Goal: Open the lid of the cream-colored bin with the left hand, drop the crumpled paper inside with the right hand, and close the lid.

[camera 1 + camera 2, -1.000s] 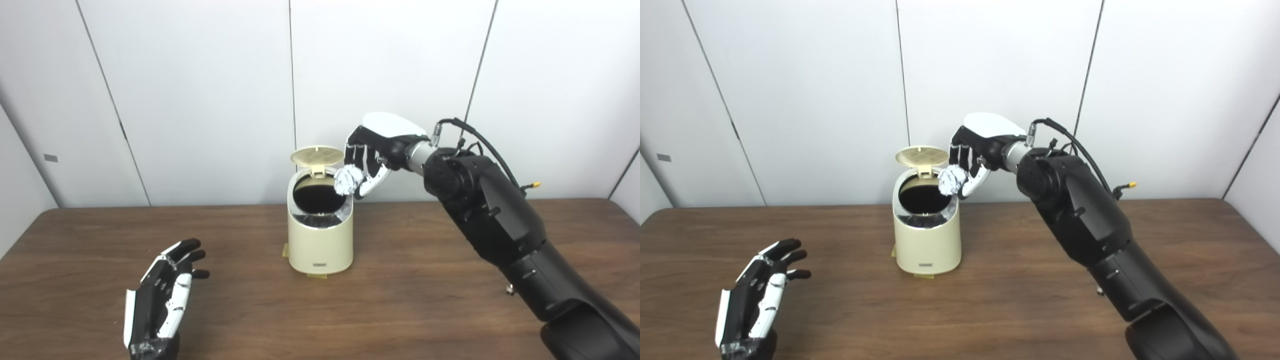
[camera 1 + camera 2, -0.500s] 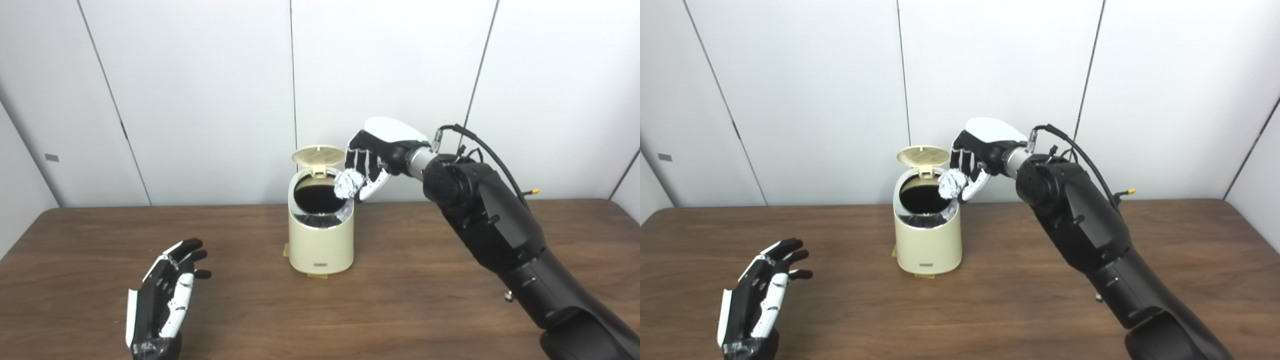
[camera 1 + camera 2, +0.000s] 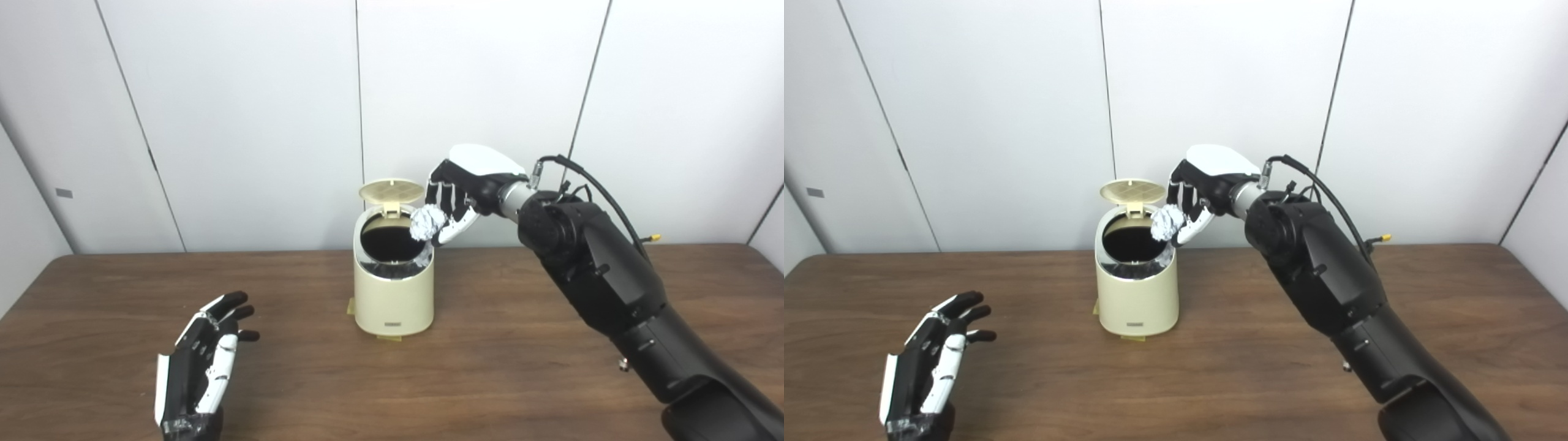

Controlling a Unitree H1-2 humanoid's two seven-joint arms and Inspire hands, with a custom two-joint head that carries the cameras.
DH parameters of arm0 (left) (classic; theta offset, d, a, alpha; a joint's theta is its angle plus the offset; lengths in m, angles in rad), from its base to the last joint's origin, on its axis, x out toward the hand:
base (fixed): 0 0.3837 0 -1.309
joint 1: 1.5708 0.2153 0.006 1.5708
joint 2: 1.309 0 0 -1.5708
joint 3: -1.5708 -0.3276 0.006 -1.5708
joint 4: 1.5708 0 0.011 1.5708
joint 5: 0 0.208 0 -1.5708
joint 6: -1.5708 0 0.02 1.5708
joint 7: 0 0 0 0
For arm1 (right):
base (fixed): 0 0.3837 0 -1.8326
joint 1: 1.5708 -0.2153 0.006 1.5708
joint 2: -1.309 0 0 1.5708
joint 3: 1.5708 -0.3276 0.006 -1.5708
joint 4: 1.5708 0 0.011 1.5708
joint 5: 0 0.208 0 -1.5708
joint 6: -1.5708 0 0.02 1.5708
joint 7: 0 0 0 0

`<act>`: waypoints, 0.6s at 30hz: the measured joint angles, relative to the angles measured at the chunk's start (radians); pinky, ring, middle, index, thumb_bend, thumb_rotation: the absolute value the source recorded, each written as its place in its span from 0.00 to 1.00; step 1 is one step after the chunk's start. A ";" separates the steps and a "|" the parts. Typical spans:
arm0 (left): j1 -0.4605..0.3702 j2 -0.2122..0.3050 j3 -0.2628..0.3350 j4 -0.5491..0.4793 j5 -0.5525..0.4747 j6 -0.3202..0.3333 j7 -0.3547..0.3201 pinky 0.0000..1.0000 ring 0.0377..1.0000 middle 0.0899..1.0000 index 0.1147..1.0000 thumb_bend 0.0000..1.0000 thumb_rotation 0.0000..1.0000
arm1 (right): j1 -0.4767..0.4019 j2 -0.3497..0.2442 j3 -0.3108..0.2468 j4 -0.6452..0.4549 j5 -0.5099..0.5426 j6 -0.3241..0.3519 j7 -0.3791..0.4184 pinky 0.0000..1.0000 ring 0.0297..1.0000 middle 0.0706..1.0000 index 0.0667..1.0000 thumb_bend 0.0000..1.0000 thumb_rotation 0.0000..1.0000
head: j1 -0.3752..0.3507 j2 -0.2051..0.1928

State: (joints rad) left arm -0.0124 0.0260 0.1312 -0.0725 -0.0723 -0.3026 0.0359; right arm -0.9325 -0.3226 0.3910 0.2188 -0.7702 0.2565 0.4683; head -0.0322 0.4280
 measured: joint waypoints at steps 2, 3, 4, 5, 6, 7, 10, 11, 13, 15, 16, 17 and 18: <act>0.000 0.000 0.000 0.000 0.000 0.000 0.000 0.59 0.74 0.76 0.71 0.42 0.53 | 0.000 0.000 0.000 0.001 0.000 -0.009 -0.003 0.30 0.32 0.35 0.44 0.52 0.17 | 0.000 0.000; 0.000 0.000 0.000 0.000 0.001 0.000 0.000 0.59 0.74 0.76 0.71 0.41 0.53 | 0.000 0.000 0.000 0.002 0.000 -0.013 -0.007 0.30 0.32 0.35 0.44 0.51 0.17 | 0.000 0.000; 0.000 0.000 0.000 0.000 0.001 0.000 0.000 0.59 0.74 0.76 0.71 0.41 0.53 | 0.000 -0.001 0.000 0.002 0.000 -0.016 -0.011 0.30 0.32 0.34 0.44 0.51 0.17 | -0.002 -0.002; 0.000 0.000 0.000 0.001 0.001 0.000 0.000 0.59 0.75 0.76 0.71 0.41 0.53 | 0.000 -0.001 0.000 0.003 0.000 -0.020 -0.016 0.30 0.31 0.34 0.38 0.63 0.33 | -0.002 -0.002; 0.000 0.001 -0.001 0.001 0.001 0.000 0.000 0.59 0.74 0.76 0.71 0.41 0.53 | 0.000 -0.002 0.000 0.004 -0.001 -0.022 -0.020 0.29 0.29 0.32 0.34 0.70 0.43 | -0.002 -0.002; 0.000 0.001 -0.001 0.001 0.001 -0.001 0.000 0.59 0.74 0.76 0.71 0.41 0.53 | 0.000 -0.002 0.000 0.003 -0.002 -0.022 -0.021 0.29 0.29 0.32 0.33 0.73 0.47 | -0.002 -0.002; 0.000 0.000 -0.001 0.001 0.000 -0.001 -0.001 0.60 0.74 0.75 0.71 0.41 0.52 | 0.000 -0.001 0.003 0.003 -0.005 -0.020 -0.021 0.29 0.29 0.32 0.31 0.77 0.53 | -0.003 -0.002; 0.000 0.000 -0.002 0.001 0.000 -0.001 -0.001 0.59 0.74 0.75 0.71 0.41 0.51 | 0.000 -0.001 0.004 0.003 -0.005 -0.020 -0.021 0.29 0.28 0.31 0.31 0.77 0.54 | -0.002 -0.003; 0.000 0.000 -0.002 0.001 0.001 -0.001 -0.001 0.59 0.74 0.76 0.71 0.40 0.52 | 0.000 -0.001 0.004 0.003 -0.006 -0.020 -0.021 0.29 0.27 0.30 0.29 0.79 0.58 | -0.002 -0.002; 0.000 0.000 -0.003 0.001 0.004 -0.001 0.000 0.59 0.74 0.76 0.71 0.40 0.53 | 0.000 -0.001 0.004 0.003 -0.006 -0.021 -0.024 0.29 0.27 0.30 0.29 0.81 0.62 | -0.002 -0.002; 0.000 0.000 -0.004 0.001 0.004 -0.001 0.000 0.60 0.74 0.76 0.71 0.40 0.53 | 0.000 -0.001 0.004 0.003 -0.006 -0.021 -0.028 0.29 0.28 0.30 0.29 0.82 0.63 | 0.000 -0.002; 0.000 0.000 -0.004 0.001 0.004 -0.001 0.000 0.60 0.74 0.76 0.71 0.40 0.52 | 0.000 -0.001 0.004 0.003 -0.006 -0.021 -0.031 0.30 0.28 0.31 0.29 0.83 0.66 | 0.000 -0.002; 0.000 0.000 -0.004 0.001 0.004 -0.001 0.000 0.60 0.74 0.76 0.71 0.41 0.52 | 0.000 -0.001 0.004 0.002 -0.006 -0.021 -0.032 0.30 0.28 0.31 0.29 0.83 0.67 | 0.000 -0.002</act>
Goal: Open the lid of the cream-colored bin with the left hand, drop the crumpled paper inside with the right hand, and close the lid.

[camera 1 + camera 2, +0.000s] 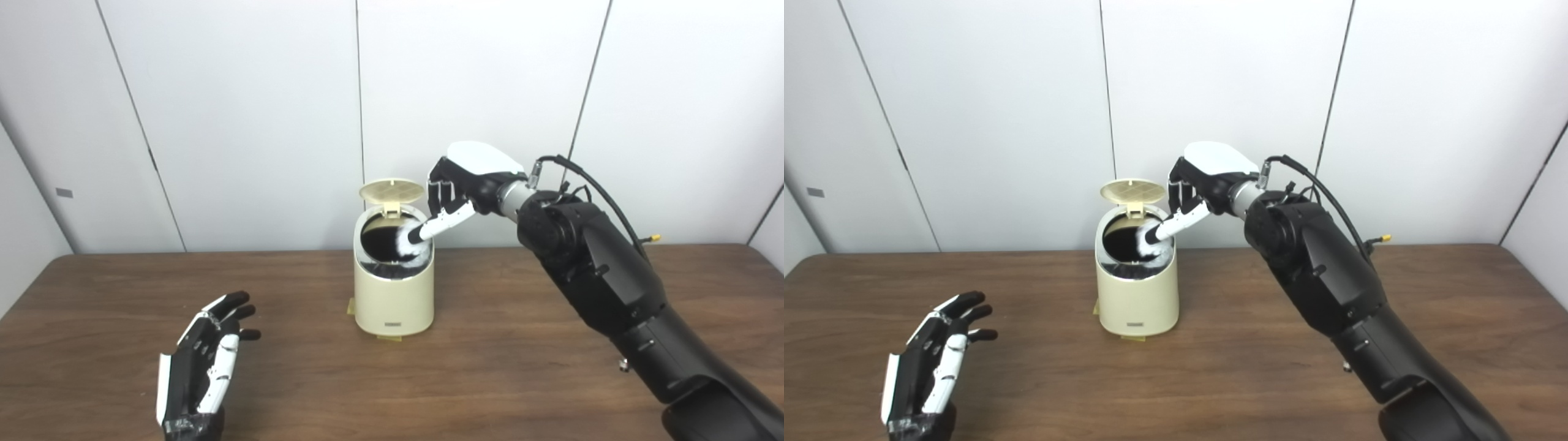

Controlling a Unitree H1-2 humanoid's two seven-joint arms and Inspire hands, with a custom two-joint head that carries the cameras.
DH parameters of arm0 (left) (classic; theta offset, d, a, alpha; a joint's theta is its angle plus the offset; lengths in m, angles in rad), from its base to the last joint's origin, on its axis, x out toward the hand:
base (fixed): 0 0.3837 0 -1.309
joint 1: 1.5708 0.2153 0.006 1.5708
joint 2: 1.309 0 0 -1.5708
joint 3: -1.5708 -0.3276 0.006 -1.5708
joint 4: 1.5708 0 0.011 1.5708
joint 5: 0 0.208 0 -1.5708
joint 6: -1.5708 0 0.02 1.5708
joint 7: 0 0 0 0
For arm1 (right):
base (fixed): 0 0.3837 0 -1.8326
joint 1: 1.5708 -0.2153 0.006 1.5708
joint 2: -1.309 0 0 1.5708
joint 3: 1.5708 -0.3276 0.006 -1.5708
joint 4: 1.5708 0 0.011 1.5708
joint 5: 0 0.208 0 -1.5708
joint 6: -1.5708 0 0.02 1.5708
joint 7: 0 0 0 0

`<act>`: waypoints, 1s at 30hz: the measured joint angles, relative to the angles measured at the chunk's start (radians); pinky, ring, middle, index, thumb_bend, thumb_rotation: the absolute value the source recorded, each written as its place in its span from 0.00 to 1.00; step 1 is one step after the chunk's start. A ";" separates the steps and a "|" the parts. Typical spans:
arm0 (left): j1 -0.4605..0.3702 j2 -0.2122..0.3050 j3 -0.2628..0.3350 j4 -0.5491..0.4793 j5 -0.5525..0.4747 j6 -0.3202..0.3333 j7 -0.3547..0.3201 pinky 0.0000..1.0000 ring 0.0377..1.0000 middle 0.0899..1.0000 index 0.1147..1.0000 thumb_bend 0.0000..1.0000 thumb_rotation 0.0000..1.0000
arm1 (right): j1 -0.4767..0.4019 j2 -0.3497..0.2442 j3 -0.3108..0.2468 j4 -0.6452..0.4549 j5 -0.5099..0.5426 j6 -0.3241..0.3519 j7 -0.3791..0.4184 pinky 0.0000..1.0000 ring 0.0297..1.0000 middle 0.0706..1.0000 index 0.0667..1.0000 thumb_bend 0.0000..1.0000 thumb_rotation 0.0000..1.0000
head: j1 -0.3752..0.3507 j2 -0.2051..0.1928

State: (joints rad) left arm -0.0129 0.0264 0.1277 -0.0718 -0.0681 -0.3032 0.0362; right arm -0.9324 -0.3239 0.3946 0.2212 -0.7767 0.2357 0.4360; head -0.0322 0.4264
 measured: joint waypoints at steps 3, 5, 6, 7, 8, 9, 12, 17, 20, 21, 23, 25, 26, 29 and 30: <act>0.000 0.000 0.000 0.000 0.000 0.000 0.000 0.59 0.73 0.75 0.71 0.39 0.52 | 0.000 0.000 0.000 0.000 0.000 0.000 -0.001 0.31 0.30 0.31 0.29 0.86 0.74 | -0.002 -0.002; 0.000 0.000 -0.001 0.000 0.000 0.000 0.000 0.58 0.74 0.76 0.72 0.39 0.53 | 0.001 0.000 0.000 0.000 0.000 0.000 -0.002 0.32 0.30 0.32 0.29 0.87 0.77 | 0.000 -0.002; 0.000 0.000 -0.002 0.000 0.000 0.000 -0.001 0.58 0.74 0.76 0.72 0.39 0.54 | 0.001 0.000 0.000 0.000 0.000 0.000 -0.002 0.32 0.31 0.32 0.29 0.87 0.77 | 0.000 -0.002; 0.000 0.000 -0.003 0.000 0.001 0.000 -0.001 0.58 0.74 0.76 0.72 0.39 0.54 | 0.001 0.000 0.000 0.000 0.000 0.000 -0.002 0.32 0.30 0.32 0.28 0.87 0.77 | 0.000 -0.002; 0.000 0.000 -0.003 0.000 0.001 0.000 -0.001 0.58 0.74 0.76 0.72 0.40 0.53 | 0.001 0.000 0.000 0.000 0.000 0.000 -0.002 0.32 0.30 0.32 0.28 0.87 0.77 | 0.000 -0.002; 0.000 0.000 -0.003 0.000 0.001 0.000 -0.001 0.58 0.74 0.76 0.71 0.40 0.53 | 0.001 0.000 0.000 0.000 0.000 0.000 -0.002 0.32 0.30 0.32 0.28 0.86 0.76 | 0.000 -0.002; 0.000 0.000 -0.003 0.001 0.000 -0.001 0.000 0.58 0.74 0.75 0.71 0.40 0.53 | 0.001 0.000 0.000 0.000 0.000 0.000 -0.003 0.31 0.30 0.31 0.28 0.86 0.75 | 0.000 -0.003; -0.004 0.001 -0.003 0.006 0.000 -0.005 -0.001 0.59 0.74 0.76 0.71 0.39 0.53 | 0.001 0.001 0.000 0.000 0.001 -0.003 -0.010 0.30 0.29 0.31 0.28 0.85 0.73 | -0.002 -0.003; -0.004 0.001 -0.003 0.006 -0.001 -0.005 -0.001 0.59 0.74 0.76 0.71 0.40 0.52 | 0.001 0.001 0.001 0.000 0.001 -0.003 -0.010 0.30 0.28 0.30 0.27 0.85 0.72 | -0.003 -0.005; -0.004 0.001 -0.003 0.006 -0.002 -0.005 -0.002 0.59 0.74 0.75 0.71 0.40 0.52 | 0.001 0.001 0.001 0.000 0.001 -0.002 -0.010 0.30 0.28 0.30 0.27 0.85 0.73 | -0.003 -0.005; -0.005 0.001 -0.003 0.007 -0.002 -0.005 -0.002 0.60 0.74 0.76 0.71 0.39 0.52 | 0.001 0.000 0.001 0.000 0.001 0.000 -0.004 0.30 0.27 0.28 0.26 0.85 0.72 | -0.003 -0.005; -0.006 0.002 -0.003 0.009 -0.002 -0.005 -0.003 0.59 0.73 0.76 0.72 0.38 0.51 | 0.002 0.000 0.001 -0.001 0.003 -0.003 -0.004 0.31 0.30 0.32 0.32 0.82 0.66 | -0.003 -0.005; -0.006 0.003 -0.003 0.009 -0.002 -0.005 -0.003 0.59 0.73 0.76 0.71 0.38 0.51 | 0.004 -0.001 -0.001 -0.002 0.007 -0.010 -0.008 0.31 0.31 0.34 0.35 0.80 0.62 | -0.005 -0.005; -0.007 0.003 -0.003 0.009 -0.002 -0.005 -0.003 0.59 0.73 0.75 0.71 0.39 0.49 | 0.024 -0.001 -0.037 -0.003 0.056 -0.082 -0.060 0.25 0.28 0.31 0.35 0.69 0.37 | -0.008 -0.003; -0.008 0.003 -0.003 0.009 -0.003 -0.005 -0.002 0.58 0.72 0.75 0.71 0.39 0.49 | 0.035 0.000 -0.054 -0.004 0.081 -0.108 -0.083 0.25 0.28 0.31 0.39 0.60 0.26 | -0.008 -0.003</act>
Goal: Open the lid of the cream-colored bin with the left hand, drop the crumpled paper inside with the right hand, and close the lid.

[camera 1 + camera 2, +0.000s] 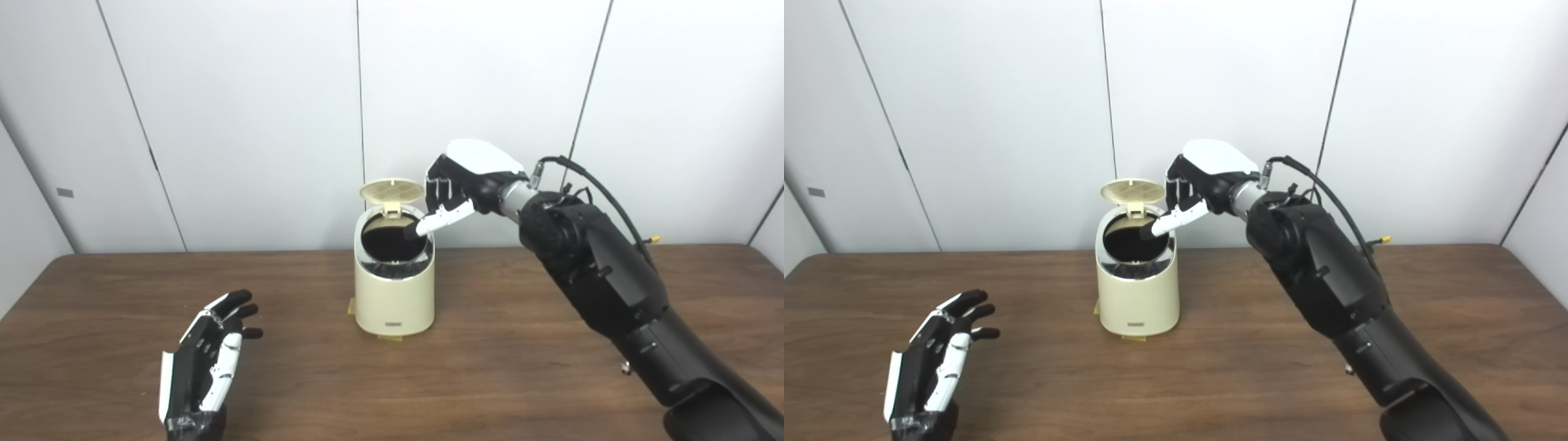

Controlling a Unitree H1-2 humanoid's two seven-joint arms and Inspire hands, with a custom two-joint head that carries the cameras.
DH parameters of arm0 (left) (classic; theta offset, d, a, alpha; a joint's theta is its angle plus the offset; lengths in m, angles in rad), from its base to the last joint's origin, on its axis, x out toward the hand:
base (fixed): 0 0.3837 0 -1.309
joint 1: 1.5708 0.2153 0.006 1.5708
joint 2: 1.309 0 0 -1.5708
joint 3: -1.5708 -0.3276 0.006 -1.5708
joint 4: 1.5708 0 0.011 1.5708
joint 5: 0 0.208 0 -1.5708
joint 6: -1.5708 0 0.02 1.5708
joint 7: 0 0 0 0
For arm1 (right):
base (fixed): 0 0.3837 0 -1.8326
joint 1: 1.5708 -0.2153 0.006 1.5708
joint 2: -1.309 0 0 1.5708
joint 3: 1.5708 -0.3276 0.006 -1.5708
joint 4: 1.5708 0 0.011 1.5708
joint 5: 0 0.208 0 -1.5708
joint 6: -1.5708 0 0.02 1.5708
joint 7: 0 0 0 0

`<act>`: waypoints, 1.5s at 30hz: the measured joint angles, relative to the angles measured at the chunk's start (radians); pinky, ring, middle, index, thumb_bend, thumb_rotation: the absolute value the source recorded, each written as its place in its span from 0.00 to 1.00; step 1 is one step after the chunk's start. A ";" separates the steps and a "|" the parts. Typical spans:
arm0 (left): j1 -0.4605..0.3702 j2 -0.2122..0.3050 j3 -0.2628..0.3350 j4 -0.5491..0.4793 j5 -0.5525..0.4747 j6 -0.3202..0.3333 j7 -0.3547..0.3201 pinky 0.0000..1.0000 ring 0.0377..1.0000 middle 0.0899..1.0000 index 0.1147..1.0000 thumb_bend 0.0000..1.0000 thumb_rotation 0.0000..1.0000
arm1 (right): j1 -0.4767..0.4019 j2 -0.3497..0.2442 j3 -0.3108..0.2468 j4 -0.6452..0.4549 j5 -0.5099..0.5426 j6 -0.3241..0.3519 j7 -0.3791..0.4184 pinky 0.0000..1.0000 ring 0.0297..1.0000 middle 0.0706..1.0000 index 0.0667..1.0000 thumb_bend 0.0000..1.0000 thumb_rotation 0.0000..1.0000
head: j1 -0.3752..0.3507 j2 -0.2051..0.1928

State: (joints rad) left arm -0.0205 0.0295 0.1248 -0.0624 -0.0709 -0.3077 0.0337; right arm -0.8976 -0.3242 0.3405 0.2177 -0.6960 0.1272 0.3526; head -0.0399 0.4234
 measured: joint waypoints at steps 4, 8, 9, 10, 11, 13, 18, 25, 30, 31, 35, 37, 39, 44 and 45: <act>0.000 0.003 0.001 0.000 0.002 0.000 0.000 0.58 0.72 0.75 0.71 0.39 0.48 | 0.065 0.000 -0.052 -0.018 0.048 -0.050 -0.062 0.31 0.36 0.38 0.44 0.50 0.15 | -0.002 0.002; 0.000 0.009 0.000 0.003 0.000 0.000 -0.005 0.57 0.72 0.75 0.71 0.40 0.48 | 0.145 0.006 -0.101 -0.020 0.097 -0.149 -0.172 0.40 0.44 0.45 0.44 0.05 0.35 | -0.002 0.005; 0.000 0.011 0.000 0.004 -0.001 0.000 -0.006 0.57 0.72 0.75 0.71 0.40 0.47 | 0.163 0.011 -0.120 -0.020 0.117 -0.170 -0.196 0.41 0.44 0.45 0.44 0.03 0.36 | -0.002 0.005; -0.001 0.012 -0.001 0.004 -0.001 0.000 -0.006 0.58 0.72 0.76 0.71 0.39 0.48 | 0.177 0.016 -0.138 -0.021 0.133 -0.181 -0.214 0.41 0.45 0.47 0.47 0.11 0.43 | -0.002 0.006; -0.001 0.013 -0.001 0.004 -0.001 0.000 -0.007 0.58 0.73 0.76 0.72 0.38 0.48 | 0.189 0.021 -0.151 -0.023 0.147 -0.193 -0.233 0.42 0.45 0.47 0.48 0.14 0.46 | -0.002 0.006; -0.001 0.014 -0.001 0.004 -0.001 0.000 -0.008 0.58 0.72 0.75 0.71 0.38 0.48 | 0.215 0.035 -0.179 -0.033 0.169 -0.216 -0.278 0.41 0.45 0.46 0.49 0.25 0.51 | -0.003 0.006; -0.001 0.018 -0.005 0.004 0.000 0.000 -0.009 0.56 0.72 0.76 0.72 0.38 0.51 | 0.292 0.115 -0.250 -0.036 0.226 -0.263 -0.404 0.35 0.38 0.40 0.44 0.47 0.20 | -0.002 0.006; -0.002 0.024 -0.006 0.006 0.003 0.002 -0.008 0.58 0.73 0.75 0.71 0.37 0.50 | 0.424 0.180 -0.286 -0.031 0.310 -0.373 -0.500 0.48 0.54 0.56 0.55 0.37 0.47 | -0.002 0.009; -0.002 0.026 -0.009 0.006 0.001 0.010 -0.009 0.59 0.72 0.75 0.71 0.31 0.52 | 0.511 0.180 -0.293 -0.034 0.392 -0.421 -0.485 0.55 0.62 0.63 0.62 0.23 0.74 | -0.003 0.009; -0.002 0.027 -0.010 0.006 0.001 0.011 -0.009 0.58 0.72 0.75 0.71 0.33 0.54 | 0.527 0.181 -0.293 -0.034 0.400 -0.438 -0.485 0.55 0.62 0.63 0.62 0.22 0.72 | -0.003 0.009; -0.004 0.033 -0.019 0.006 0.002 0.010 -0.014 0.60 0.73 0.77 0.73 0.37 0.61 | 0.567 0.188 -0.294 -0.031 0.451 -0.500 -0.481 0.57 0.64 0.65 0.64 0.26 0.58 | -0.003 0.009; -0.005 0.038 -0.027 0.006 0.002 0.010 -0.028 0.59 0.74 0.77 0.73 0.37 0.61 | 0.584 0.194 -0.295 -0.030 0.478 -0.523 -0.478 0.59 0.66 0.66 0.65 0.28 0.55 | 0.001 0.012; -0.005 0.038 -0.029 0.006 0.001 0.011 -0.031 0.59 0.73 0.76 0.72 0.37 0.57 | 0.604 0.201 -0.296 -0.026 0.494 -0.530 -0.473 0.61 0.68 0.68 0.67 0.29 0.56 | 0.002 0.014; 0.000 0.037 -0.027 0.002 0.001 0.023 -0.031 0.59 0.73 0.76 0.72 0.34 0.60 | 0.651 0.205 -0.298 0.001 0.531 -0.538 -0.455 0.66 0.72 0.72 0.70 0.27 0.64 | 0.002 0.017; 0.001 0.037 -0.027 0.000 0.001 0.028 -0.031 0.59 0.73 0.76 0.73 0.33 0.62 | 0.651 0.204 -0.301 -0.002 0.536 -0.539 -0.453 0.67 0.73 0.72 0.70 0.28 0.64 | 0.005 0.018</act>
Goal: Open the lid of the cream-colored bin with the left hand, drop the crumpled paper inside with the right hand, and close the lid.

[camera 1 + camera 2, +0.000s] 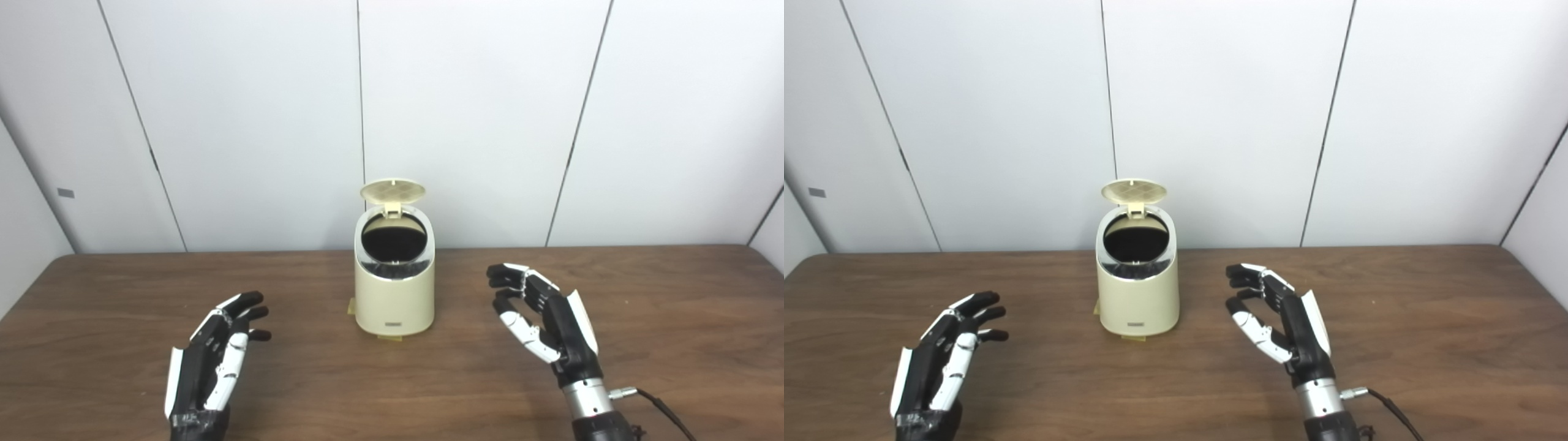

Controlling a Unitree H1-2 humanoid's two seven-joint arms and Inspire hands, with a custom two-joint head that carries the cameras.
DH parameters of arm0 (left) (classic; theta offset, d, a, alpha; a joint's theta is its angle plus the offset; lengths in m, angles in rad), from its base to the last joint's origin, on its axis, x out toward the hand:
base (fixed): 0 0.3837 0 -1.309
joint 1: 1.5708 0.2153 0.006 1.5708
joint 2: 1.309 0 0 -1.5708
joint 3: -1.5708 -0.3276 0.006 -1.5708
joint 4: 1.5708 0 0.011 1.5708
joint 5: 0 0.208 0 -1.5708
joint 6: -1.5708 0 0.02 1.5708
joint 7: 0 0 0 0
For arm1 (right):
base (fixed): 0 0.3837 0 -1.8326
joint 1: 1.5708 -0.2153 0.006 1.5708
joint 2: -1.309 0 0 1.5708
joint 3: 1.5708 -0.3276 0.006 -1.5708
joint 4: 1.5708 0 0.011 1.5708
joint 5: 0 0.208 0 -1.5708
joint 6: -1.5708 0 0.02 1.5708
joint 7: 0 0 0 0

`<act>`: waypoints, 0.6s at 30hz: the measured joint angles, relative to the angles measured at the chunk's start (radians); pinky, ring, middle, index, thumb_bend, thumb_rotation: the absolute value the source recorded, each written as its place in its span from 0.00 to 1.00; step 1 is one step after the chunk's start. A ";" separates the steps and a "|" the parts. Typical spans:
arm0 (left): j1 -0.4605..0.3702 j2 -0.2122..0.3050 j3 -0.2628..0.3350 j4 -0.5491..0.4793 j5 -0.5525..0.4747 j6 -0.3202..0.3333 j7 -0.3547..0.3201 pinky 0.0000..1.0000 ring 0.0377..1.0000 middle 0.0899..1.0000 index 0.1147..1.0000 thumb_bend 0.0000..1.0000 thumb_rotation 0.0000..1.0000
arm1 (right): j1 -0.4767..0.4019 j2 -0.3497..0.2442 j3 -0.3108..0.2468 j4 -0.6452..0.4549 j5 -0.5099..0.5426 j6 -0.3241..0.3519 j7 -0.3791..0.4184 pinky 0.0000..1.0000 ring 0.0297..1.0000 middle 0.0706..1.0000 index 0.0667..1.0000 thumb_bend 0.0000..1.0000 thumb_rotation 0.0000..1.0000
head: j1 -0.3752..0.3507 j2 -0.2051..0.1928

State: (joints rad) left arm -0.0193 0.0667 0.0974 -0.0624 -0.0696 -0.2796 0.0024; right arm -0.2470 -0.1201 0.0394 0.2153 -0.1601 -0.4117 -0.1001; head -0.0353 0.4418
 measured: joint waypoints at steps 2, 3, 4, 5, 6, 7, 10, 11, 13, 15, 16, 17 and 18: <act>0.000 0.000 -0.003 -0.008 -0.001 0.014 -0.004 0.61 0.75 0.78 0.74 0.35 0.65 | 0.003 0.000 -0.003 -0.001 0.006 0.002 0.006 0.68 0.73 0.72 0.70 0.27 0.63 | 0.000 0.003; 0.000 0.000 -0.004 -0.011 -0.002 0.015 -0.008 0.61 0.75 0.79 0.75 0.38 0.66 | 0.007 0.001 -0.003 -0.006 0.010 0.005 0.010 0.68 0.73 0.72 0.70 0.26 0.62 | 0.000 0.003; 0.000 0.001 -0.005 -0.013 -0.005 0.016 -0.012 0.62 0.77 0.80 0.76 0.43 0.70 | 0.011 0.002 -0.003 -0.011 0.011 0.007 0.012 0.67 0.73 0.72 0.70 0.24 0.60 | 0.003 0.006; 0.000 0.003 -0.006 -0.014 -0.009 0.018 -0.016 0.62 0.77 0.81 0.77 0.44 0.70 | 0.013 0.004 -0.004 -0.018 0.011 0.009 0.012 0.67 0.73 0.72 0.70 0.24 0.60 | 0.003 0.006; 0.000 0.007 -0.009 -0.015 -0.013 0.018 -0.022 0.64 0.78 0.81 0.78 0.46 0.73 | 0.016 0.007 -0.006 -0.022 0.011 0.009 0.011 0.67 0.73 0.72 0.70 0.24 0.60 | 0.005 0.006; 0.000 0.014 -0.013 -0.017 -0.015 0.020 -0.032 0.66 0.80 0.82 0.79 0.51 0.76 | 0.017 0.012 -0.008 -0.022 0.010 0.008 0.009 0.66 0.72 0.71 0.69 0.22 0.60 | 0.008 0.008; -0.002 0.038 -0.021 -0.037 -0.014 0.042 -0.056 0.73 0.81 0.82 0.80 0.57 0.78 | 0.017 0.017 -0.011 -0.011 -0.002 -0.001 -0.002 0.66 0.73 0.72 0.69 0.21 0.65 | 0.017 0.011; -0.005 0.046 -0.021 -0.050 -0.011 0.052 -0.057 0.74 0.81 0.82 0.81 0.57 0.78 | 0.017 0.018 -0.012 -0.008 -0.002 -0.002 -0.005 0.66 0.73 0.73 0.69 0.22 0.67 | 0.018 0.012; -0.033 0.068 -0.021 -0.055 0.003 0.073 -0.060 0.77 0.84 0.86 0.82 0.62 0.80 | 0.017 0.018 -0.011 -0.005 0.000 -0.009 -0.007 0.66 0.74 0.73 0.71 0.20 0.71 | 0.020 0.015; -0.075 0.097 -0.021 -0.079 0.020 0.113 -0.064 0.79 0.86 0.87 0.83 0.65 0.81 | 0.017 0.019 -0.007 -0.003 0.001 -0.012 -0.009 0.65 0.74 0.73 0.71 0.18 0.71 | 0.020 0.015; -0.101 0.111 -0.021 -0.098 0.035 0.137 -0.071 0.80 0.87 0.88 0.83 0.67 0.81 | 0.017 0.019 -0.006 -0.003 0.001 -0.012 -0.010 0.65 0.73 0.73 0.71 0.16 0.70 | 0.018 0.017; -0.128 0.125 -0.021 -0.115 0.043 0.155 -0.077 0.81 0.88 0.88 0.83 0.68 0.82 | 0.017 0.018 -0.003 -0.002 0.001 -0.012 -0.011 0.64 0.73 0.73 0.71 0.16 0.70 | 0.017 0.017; -0.158 0.137 -0.022 -0.129 0.053 0.175 -0.081 0.82 0.88 0.88 0.84 0.66 0.84 | 0.017 0.018 -0.001 -0.002 0.001 -0.013 -0.011 0.65 0.74 0.74 0.71 0.16 0.69 | 0.017 0.017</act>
State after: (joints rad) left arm -0.1776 0.2042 0.0751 -0.1912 -0.0165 -0.1047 -0.0784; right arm -0.2300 -0.1017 0.0382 0.2132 -0.1589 -0.4246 -0.1113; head -0.0184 0.4587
